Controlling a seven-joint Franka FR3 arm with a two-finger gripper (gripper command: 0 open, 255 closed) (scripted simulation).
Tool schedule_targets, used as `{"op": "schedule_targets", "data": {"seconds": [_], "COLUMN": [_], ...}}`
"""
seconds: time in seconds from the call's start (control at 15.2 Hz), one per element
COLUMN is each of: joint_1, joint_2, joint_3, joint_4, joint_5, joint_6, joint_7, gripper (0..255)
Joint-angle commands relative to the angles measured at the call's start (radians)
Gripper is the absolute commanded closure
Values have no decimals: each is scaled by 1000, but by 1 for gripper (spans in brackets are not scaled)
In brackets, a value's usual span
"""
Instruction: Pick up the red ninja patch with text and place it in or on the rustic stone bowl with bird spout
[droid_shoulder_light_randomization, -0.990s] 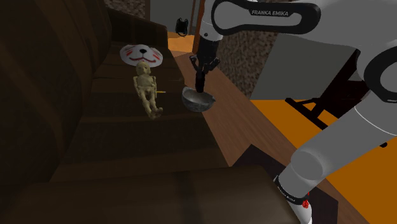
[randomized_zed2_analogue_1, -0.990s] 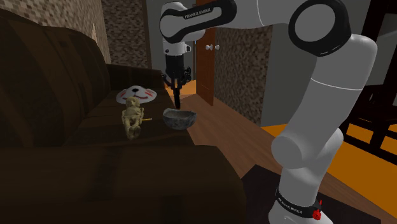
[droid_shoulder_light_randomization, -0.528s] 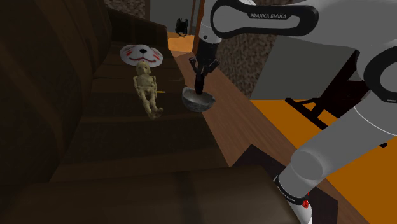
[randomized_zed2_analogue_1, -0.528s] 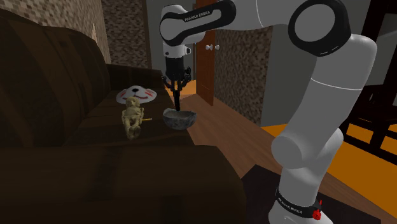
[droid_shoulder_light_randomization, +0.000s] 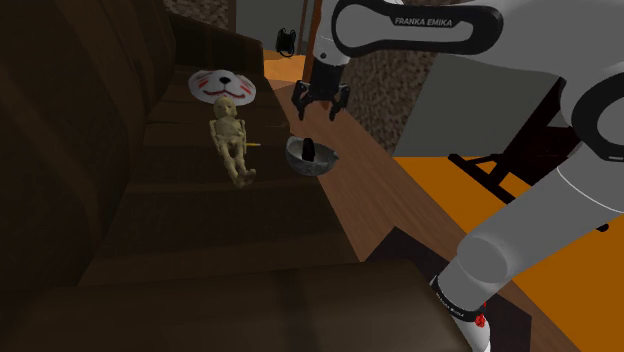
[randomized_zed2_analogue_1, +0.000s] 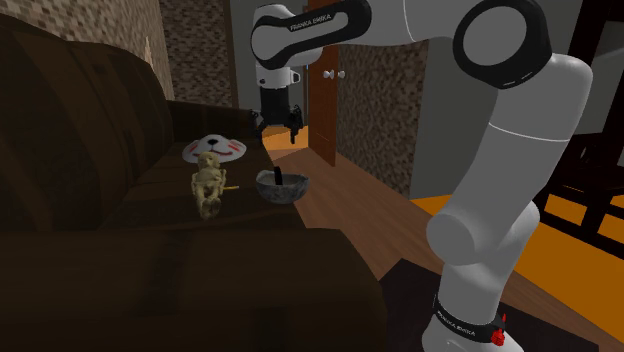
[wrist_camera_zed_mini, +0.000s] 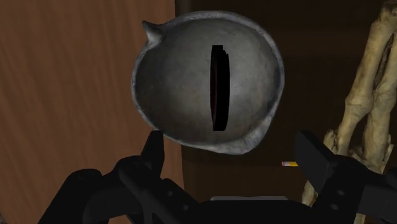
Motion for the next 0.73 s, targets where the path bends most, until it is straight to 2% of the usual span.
{"op": "schedule_targets", "data": {"seconds": [0.0, 0.13, 0.66], "joint_1": [1, 1, 1], "joint_2": [0, 6, 6], "joint_3": [1, 3, 3], "joint_4": [52, 118, 118], "joint_5": [0, -2, -2], "joint_6": [-52, -113, -113], "joint_7": [0, 2, 2], "gripper": [0, 0, 0]}}
